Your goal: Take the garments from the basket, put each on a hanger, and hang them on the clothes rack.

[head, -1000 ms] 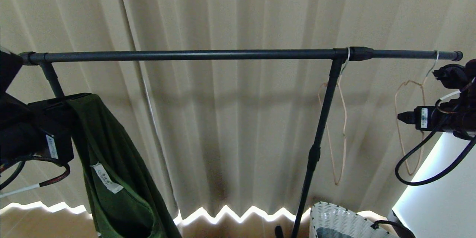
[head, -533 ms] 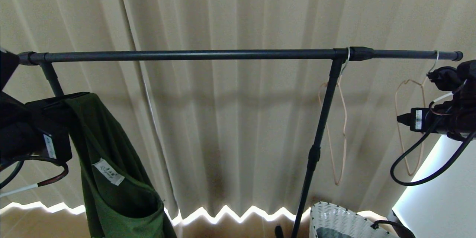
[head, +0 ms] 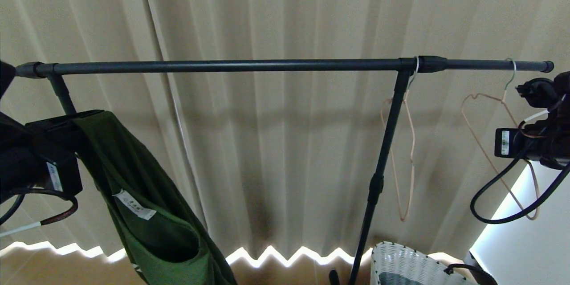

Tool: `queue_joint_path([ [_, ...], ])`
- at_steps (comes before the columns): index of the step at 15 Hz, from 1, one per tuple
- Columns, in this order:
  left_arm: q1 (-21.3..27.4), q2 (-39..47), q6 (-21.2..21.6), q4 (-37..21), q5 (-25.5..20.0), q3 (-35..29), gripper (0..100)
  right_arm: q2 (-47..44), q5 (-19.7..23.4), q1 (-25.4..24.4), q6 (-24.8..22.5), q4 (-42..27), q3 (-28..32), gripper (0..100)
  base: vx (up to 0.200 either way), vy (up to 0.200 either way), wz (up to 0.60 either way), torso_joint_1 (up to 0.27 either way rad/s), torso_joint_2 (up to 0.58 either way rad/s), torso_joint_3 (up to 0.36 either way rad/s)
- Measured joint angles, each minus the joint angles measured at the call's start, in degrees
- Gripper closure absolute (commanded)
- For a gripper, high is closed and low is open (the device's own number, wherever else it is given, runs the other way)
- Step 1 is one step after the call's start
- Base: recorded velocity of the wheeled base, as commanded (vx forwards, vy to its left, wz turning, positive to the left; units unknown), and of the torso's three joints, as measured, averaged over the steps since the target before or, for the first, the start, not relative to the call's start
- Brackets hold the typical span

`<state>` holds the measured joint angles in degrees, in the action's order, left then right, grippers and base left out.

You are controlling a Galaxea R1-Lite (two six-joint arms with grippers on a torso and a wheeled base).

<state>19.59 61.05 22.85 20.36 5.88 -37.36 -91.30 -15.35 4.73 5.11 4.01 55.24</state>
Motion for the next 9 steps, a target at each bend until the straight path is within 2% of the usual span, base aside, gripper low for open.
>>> queue_joint_path([
  [3, 0.00, 0.02, 0.09, 0.00, 0.00, -0.09, 100, 2.77, 1.07, 0.23, -4.64, 0.56, -2.40, 100, 0.000, 0.000, 0.00, 0.000, 0.00, 0.000],
  [5, 0.02, 0.06, 0.09, 0.00, 0.00, -0.09, 100, 4.89, 4.57, 0.56, -8.36, 2.77, -4.17, 100, 0.000, 0.000, 0.00, 0.000, 0.00, 0.000],
  [7, 0.00, 0.13, 0.09, 0.00, 0.00, -0.10, 100, 6.16, 6.81, 0.94, -9.70, 7.38, -5.73, 100, 0.000, 0.000, 0.00, 0.000, 0.00, 0.000],
  [9, 0.00, 0.20, 0.11, 0.00, 0.00, -0.09, 100, 6.79, 7.08, 1.02, -10.25, 10.08, -7.25, 100, 0.000, 0.000, 0.00, 0.000, 0.00, 0.000],
])
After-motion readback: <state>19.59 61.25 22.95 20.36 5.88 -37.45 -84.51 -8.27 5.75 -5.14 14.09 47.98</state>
